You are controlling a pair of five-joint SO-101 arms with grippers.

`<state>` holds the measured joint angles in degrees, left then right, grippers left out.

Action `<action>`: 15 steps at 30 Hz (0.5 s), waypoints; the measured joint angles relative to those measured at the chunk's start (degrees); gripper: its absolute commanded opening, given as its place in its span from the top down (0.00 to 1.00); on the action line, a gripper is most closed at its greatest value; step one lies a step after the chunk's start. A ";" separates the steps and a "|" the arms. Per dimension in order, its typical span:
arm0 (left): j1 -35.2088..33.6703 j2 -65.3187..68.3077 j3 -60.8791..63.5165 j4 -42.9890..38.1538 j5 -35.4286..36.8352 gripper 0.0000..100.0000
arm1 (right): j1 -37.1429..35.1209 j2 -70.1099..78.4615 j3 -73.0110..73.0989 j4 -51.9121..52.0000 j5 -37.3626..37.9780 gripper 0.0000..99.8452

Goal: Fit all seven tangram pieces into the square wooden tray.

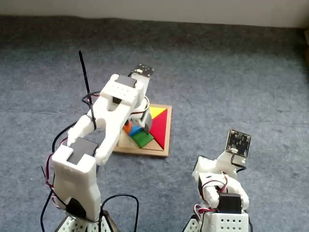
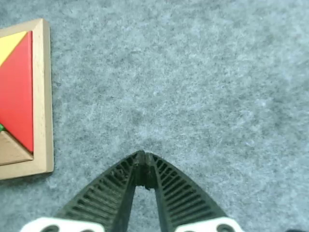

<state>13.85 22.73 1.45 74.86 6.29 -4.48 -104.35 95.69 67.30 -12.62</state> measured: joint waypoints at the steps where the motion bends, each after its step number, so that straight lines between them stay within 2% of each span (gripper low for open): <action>1: -0.18 0.00 0.00 -0.09 0.00 0.75 | 0.00 0.00 0.00 0.00 0.00 1.00; 5: -0.35 0.00 0.00 -0.18 0.09 0.78 | 0.00 0.00 0.00 0.00 0.00 1.00; 13: 1.76 0.00 0.00 -0.18 0.09 0.79 | 0.00 0.00 0.00 0.00 0.00 1.00; 15: 2.29 0.00 0.00 -0.18 0.09 0.82 | 0.00 0.00 0.00 0.00 0.00 1.00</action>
<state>16.13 22.73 1.45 74.68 6.37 -4.48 -104.35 95.69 67.30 -12.62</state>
